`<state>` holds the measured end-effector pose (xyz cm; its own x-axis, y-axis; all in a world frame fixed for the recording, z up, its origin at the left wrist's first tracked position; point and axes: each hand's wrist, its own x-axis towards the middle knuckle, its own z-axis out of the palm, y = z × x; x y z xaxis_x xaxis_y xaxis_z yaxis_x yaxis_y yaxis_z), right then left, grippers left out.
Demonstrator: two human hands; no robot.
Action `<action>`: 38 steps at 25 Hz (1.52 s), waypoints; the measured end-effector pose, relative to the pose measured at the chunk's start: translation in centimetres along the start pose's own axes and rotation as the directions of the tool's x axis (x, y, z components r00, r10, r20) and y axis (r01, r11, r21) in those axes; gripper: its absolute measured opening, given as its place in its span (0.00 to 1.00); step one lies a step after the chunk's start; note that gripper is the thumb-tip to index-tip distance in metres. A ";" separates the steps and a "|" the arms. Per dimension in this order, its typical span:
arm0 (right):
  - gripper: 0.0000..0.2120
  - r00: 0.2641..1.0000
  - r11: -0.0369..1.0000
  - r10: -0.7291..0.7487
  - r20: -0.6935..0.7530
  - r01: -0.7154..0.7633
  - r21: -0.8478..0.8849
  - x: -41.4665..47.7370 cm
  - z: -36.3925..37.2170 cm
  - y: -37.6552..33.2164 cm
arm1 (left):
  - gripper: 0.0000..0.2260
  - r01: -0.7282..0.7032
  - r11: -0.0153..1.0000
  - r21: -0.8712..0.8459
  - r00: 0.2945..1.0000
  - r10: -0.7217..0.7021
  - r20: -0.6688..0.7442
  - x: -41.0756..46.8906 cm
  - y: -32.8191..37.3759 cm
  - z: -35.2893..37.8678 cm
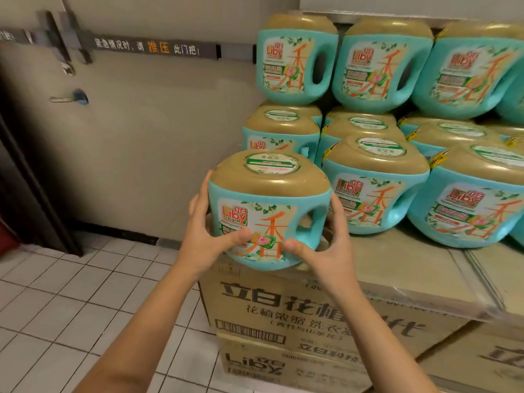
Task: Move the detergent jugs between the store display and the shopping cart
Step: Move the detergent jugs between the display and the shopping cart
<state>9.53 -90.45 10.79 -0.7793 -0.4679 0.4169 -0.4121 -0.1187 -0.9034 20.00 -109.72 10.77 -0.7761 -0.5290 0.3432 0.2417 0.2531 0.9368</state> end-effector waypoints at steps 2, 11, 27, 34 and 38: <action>0.51 0.999 0.991 0.026 -0.020 -0.028 -0.128 0.7 0.0 0.9 | 0.47 -0.014 0.994 0.105 0.998 0.021 -0.062 0.8 -0.5 0.4; 0.36 0.987 0.918 -0.024 -0.160 -0.041 -0.395 3.1 0.0 2.3 | 0.59 0.077 0.963 0.257 0.980 -0.025 -0.198 2.4 -2.3 3.2; 0.46 0.825 0.850 -0.122 -0.551 -0.200 -0.487 4.5 -7.1 4.5 | 0.51 0.093 0.940 0.327 0.943 0.022 -0.332 6.0 -4.6 5.1; 0.43 0.827 0.796 -0.095 -0.554 -0.271 -0.542 4.1 -6.9 3.1 | 0.34 0.061 0.940 0.335 0.929 0.070 -0.364 4.6 -3.2 5.4; 0.22 0.797 0.881 -0.197 -0.570 -0.111 -0.460 -1.1 -7.7 1.3 | 0.14 -0.074 0.992 0.099 0.952 0.100 -0.289 -0.5 -0.9 6.3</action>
<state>6.25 -83.31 9.94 -0.8093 0.1500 0.5679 -0.4936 0.3505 -0.7959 16.45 -104.55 9.38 -0.5465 -0.7126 0.4399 0.2392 0.3705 0.8975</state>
